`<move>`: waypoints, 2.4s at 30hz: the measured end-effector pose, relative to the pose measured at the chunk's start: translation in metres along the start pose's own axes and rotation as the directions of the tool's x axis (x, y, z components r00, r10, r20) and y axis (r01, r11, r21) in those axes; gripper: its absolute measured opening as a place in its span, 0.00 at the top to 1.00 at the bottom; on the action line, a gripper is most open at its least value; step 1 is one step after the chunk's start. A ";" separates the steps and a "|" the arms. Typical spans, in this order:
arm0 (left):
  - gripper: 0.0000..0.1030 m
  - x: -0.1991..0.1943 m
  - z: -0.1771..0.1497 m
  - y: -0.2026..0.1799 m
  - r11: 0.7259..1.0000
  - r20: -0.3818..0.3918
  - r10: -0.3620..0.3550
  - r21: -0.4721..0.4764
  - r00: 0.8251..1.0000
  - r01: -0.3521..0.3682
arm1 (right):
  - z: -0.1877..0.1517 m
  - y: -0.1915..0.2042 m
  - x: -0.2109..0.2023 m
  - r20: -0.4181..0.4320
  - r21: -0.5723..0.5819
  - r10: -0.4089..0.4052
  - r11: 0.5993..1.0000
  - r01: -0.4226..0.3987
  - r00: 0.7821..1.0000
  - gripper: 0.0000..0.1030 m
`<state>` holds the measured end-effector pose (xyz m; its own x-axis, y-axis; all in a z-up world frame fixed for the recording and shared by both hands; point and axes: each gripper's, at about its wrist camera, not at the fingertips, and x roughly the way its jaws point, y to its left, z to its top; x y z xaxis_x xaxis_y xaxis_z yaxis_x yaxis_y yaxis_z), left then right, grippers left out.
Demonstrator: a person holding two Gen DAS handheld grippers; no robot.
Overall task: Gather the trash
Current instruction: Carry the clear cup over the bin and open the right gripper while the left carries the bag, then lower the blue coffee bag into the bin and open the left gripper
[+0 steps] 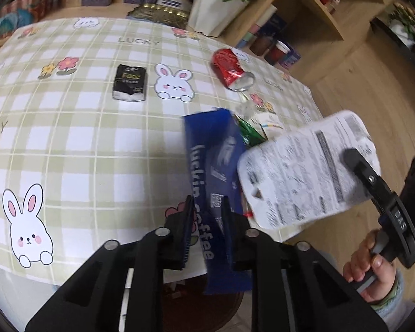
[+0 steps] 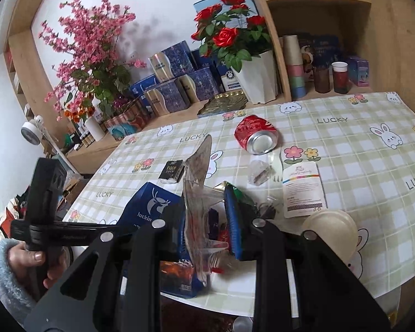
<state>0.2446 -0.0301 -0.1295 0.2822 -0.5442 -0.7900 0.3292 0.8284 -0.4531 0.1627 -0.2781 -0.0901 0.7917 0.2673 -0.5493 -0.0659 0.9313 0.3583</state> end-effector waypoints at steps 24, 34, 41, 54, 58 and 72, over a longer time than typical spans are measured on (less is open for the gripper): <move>0.87 -0.127 -0.060 -0.001 0.988 0.220 0.119 0.072 0.968 -0.138 | -0.028 0.032 -0.063 -0.027 -0.035 0.054 0.998 -0.055 0.998 0.73; 0.87 -0.142 -0.116 0.013 0.989 0.236 0.138 0.016 0.962 -0.146 | -0.115 0.038 -0.055 -0.219 -0.050 0.035 0.998 -0.047 0.975 0.73; 0.87 -0.136 -0.142 0.022 0.989 0.211 0.145 -0.010 0.967 -0.147 | -0.150 0.037 -0.033 -0.304 -0.103 -0.062 0.994 0.032 0.951 0.73; 0.87 -0.114 -0.157 0.016 0.987 0.157 0.156 0.007 0.975 -0.159 | -0.148 0.031 -0.033 -0.297 -0.056 -0.052 0.998 0.037 0.953 0.47; 0.87 -0.105 -0.159 0.014 0.986 0.133 0.161 0.015 0.978 -0.164 | -0.142 0.026 -0.042 -0.253 -0.044 -0.068 0.997 0.059 0.965 0.26; 0.87 -0.056 -0.174 0.011 0.973 0.003 0.230 0.035 0.973 -0.230 | -0.146 0.001 -0.057 -0.205 0.030 -0.101 0.994 0.110 0.974 0.06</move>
<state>0.0752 0.0331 -0.1622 0.3533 -0.3399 -0.8716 0.2869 0.9261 -0.2449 0.0288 -0.2564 -0.1685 0.6530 0.2167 -0.7257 0.0393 0.9472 0.3182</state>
